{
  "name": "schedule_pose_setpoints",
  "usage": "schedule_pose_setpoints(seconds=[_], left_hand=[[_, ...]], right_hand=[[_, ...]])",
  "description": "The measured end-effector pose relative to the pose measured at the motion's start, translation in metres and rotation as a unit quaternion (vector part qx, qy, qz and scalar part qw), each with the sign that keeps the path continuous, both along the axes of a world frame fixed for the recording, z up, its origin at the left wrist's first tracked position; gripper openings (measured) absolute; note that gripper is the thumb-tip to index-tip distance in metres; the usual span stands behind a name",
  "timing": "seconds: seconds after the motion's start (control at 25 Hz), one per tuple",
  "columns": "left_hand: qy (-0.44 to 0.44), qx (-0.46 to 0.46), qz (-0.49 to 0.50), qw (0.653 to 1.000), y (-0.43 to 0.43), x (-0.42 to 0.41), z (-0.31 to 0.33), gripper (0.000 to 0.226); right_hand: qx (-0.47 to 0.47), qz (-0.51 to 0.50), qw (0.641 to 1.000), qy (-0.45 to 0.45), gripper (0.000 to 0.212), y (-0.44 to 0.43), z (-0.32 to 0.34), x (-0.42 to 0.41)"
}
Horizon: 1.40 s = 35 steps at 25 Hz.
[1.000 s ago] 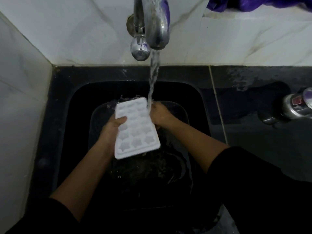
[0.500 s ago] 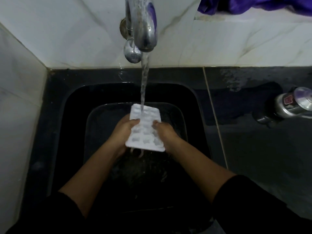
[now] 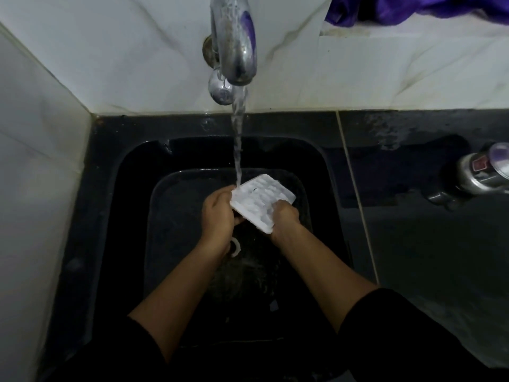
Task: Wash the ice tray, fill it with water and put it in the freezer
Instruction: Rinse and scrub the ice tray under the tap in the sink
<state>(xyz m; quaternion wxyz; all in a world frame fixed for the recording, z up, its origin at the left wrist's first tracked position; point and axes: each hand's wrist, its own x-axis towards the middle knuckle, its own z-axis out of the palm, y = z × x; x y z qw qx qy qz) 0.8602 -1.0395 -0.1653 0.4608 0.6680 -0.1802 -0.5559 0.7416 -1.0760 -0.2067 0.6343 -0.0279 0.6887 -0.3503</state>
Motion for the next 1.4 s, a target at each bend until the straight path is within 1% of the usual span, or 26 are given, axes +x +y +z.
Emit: schedule_pose_setpoints(seconds=[0.04,0.12,0.16,0.24,0.32,0.4,0.48,0.56,0.64,0.76,0.84,0.92,1.0,1.08,1.16,1.2,1.24,1.32,1.4], left_hand=[[0.003,0.012,0.001,1.0,-0.002,0.003,0.001,0.03],[0.038,0.048,-0.015,0.998,-0.006,0.012,0.001,0.025],[0.052,0.069,-0.03,0.996,-0.007,0.016,0.0,0.023],[0.031,0.09,-0.063,0.993,-0.004,0.024,-0.008,0.021],[-0.025,0.078,-0.076,0.994,-0.004,0.027,-0.017,0.021],[-0.08,0.056,-0.066,0.993,-0.008,0.029,-0.019,0.017],[-0.072,0.035,-0.084,0.993,-0.008,0.027,-0.017,0.02],[-0.04,0.022,-0.133,0.99,-0.001,0.019,-0.018,0.024],[-0.014,0.015,-0.151,0.988,0.006,0.014,-0.026,0.033],[-0.015,0.003,-0.114,0.993,0.0,0.019,-0.037,0.05],[-0.029,-0.008,-0.086,0.996,-0.008,0.02,-0.036,0.049],[-0.038,-0.01,-0.055,0.998,-0.015,0.019,-0.034,0.045],[0.0,0.003,-0.016,1.0,-0.022,0.022,-0.036,0.037],[0.067,0.008,-0.001,0.998,-0.026,0.028,-0.038,0.024],[0.083,0.01,-0.001,0.996,-0.026,0.034,-0.038,0.014],[0.074,0.014,-0.006,0.997,-0.024,0.036,-0.036,0.016],[0.058,0.019,-0.017,0.998,-0.022,0.037,-0.033,0.023],[0.029,0.033,-0.036,0.998,-0.019,0.043,-0.03,0.033],[0.019,0.047,-0.06,0.997,-0.017,0.053,-0.025,0.038]], right_hand=[[0.011,0.026,0.999,0.015,0.036,0.001,-0.003,-0.002],[0.027,0.06,0.997,0.04,0.027,0.005,0.001,-0.007],[0.025,0.07,0.996,0.058,0.026,0.006,0.005,-0.009],[0.001,0.107,0.991,0.083,0.027,0.009,0.016,-0.016],[-0.025,0.162,0.983,0.085,0.026,0.02,0.026,-0.018],[-0.038,0.204,0.974,0.092,0.034,0.025,0.026,-0.02],[-0.048,0.218,0.97,0.099,0.036,0.024,0.027,-0.025],[-0.06,0.201,0.972,0.106,0.033,0.017,0.032,-0.034],[-0.064,0.2,0.971,0.111,0.03,0.015,0.033,-0.042],[-0.078,0.233,0.966,0.085,0.036,0.024,0.031,-0.038],[-0.101,0.258,0.958,0.08,0.032,0.034,0.032,-0.036],[-0.138,0.285,0.945,0.088,0.024,0.042,0.037,-0.038],[-0.166,0.311,0.931,0.09,0.02,0.048,0.038,-0.045],[-0.197,0.343,0.914,0.09,0.024,0.054,0.036,-0.051],[-0.224,0.376,0.894,0.102,0.027,0.054,0.031,-0.057],[-0.237,0.397,0.88,0.113,0.027,0.053,0.03,-0.06],[-0.249,0.422,0.862,0.127,0.026,0.051,0.031,-0.061],[-0.268,0.477,0.822,0.156,0.027,0.042,0.033,-0.061],[-0.287,0.521,0.783,0.182,0.03,0.032,0.035,-0.06]])
